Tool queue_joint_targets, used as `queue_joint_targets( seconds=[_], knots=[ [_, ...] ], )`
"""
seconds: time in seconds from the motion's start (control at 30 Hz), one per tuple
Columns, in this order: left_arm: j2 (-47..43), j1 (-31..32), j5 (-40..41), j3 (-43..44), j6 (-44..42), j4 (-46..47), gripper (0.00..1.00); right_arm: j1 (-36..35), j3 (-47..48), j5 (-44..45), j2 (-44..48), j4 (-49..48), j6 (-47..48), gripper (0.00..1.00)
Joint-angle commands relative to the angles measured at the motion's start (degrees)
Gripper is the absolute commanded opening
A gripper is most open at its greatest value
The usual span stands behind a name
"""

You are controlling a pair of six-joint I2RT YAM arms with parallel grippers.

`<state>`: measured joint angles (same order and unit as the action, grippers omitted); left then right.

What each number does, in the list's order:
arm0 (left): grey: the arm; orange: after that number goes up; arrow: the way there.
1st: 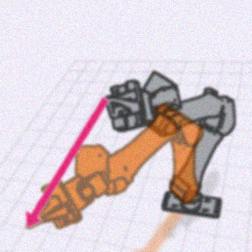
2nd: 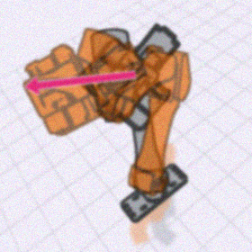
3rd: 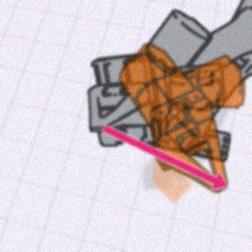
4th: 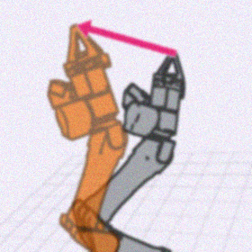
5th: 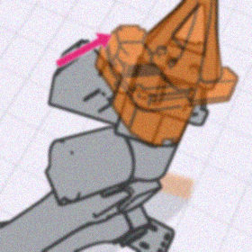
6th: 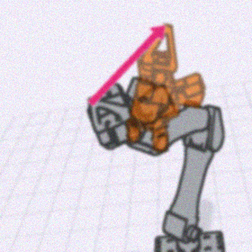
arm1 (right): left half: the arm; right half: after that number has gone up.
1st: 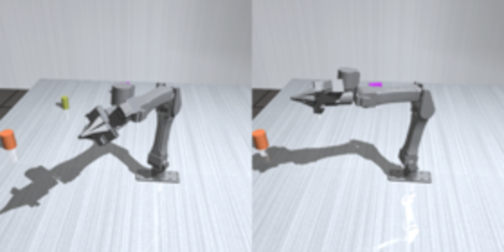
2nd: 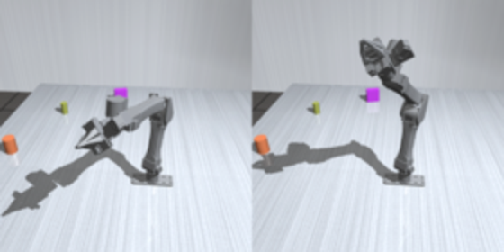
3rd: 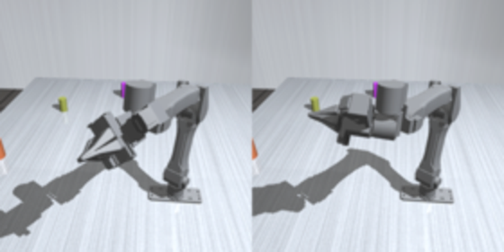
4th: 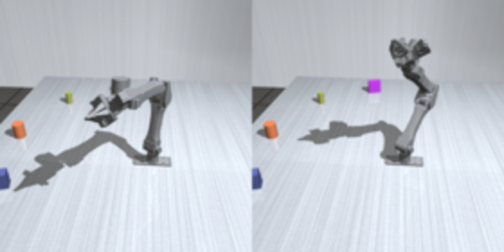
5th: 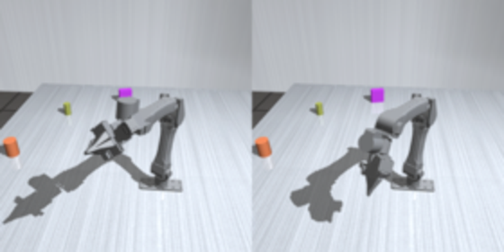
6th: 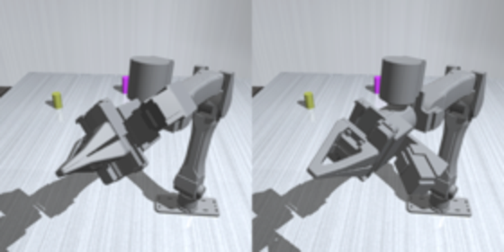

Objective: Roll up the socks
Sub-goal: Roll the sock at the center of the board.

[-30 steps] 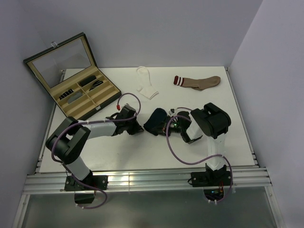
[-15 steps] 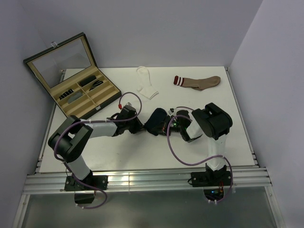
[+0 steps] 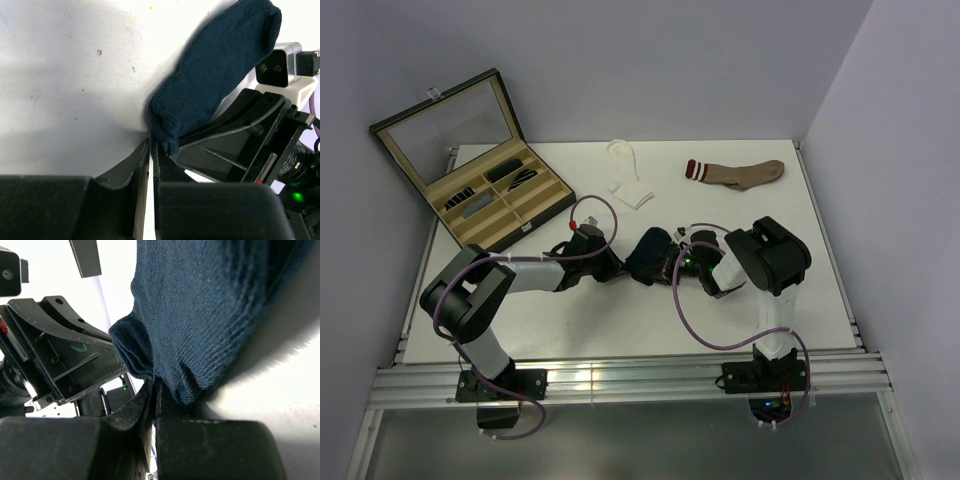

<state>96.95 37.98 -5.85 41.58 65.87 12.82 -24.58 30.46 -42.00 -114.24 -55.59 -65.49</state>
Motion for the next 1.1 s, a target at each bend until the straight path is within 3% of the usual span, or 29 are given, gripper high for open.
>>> queue_joint_targets(
  seconds=[0.0, 0.67, 1.07],
  knots=[
    [-2.8, 0.3, -0.1, -0.9, 1.3, 3.7, 0.13, 0.5, 0.3, 4.1, 0.4, 5.7, 2.7, 0.0],
    [-1.4, -1.1, -2.0, -3.9, 5.2, 12.8, 0.15, 0.4, 1.3, 5.0, 1.1, 9.1, 4.5, 0.0],
    [0.8, -1.1, -2.2, -3.2, 5.6, 13.3, 0.15, 0.4, 1.4, 5.3, 1.6, 10.1, 4.8, 0.0]
  ],
)
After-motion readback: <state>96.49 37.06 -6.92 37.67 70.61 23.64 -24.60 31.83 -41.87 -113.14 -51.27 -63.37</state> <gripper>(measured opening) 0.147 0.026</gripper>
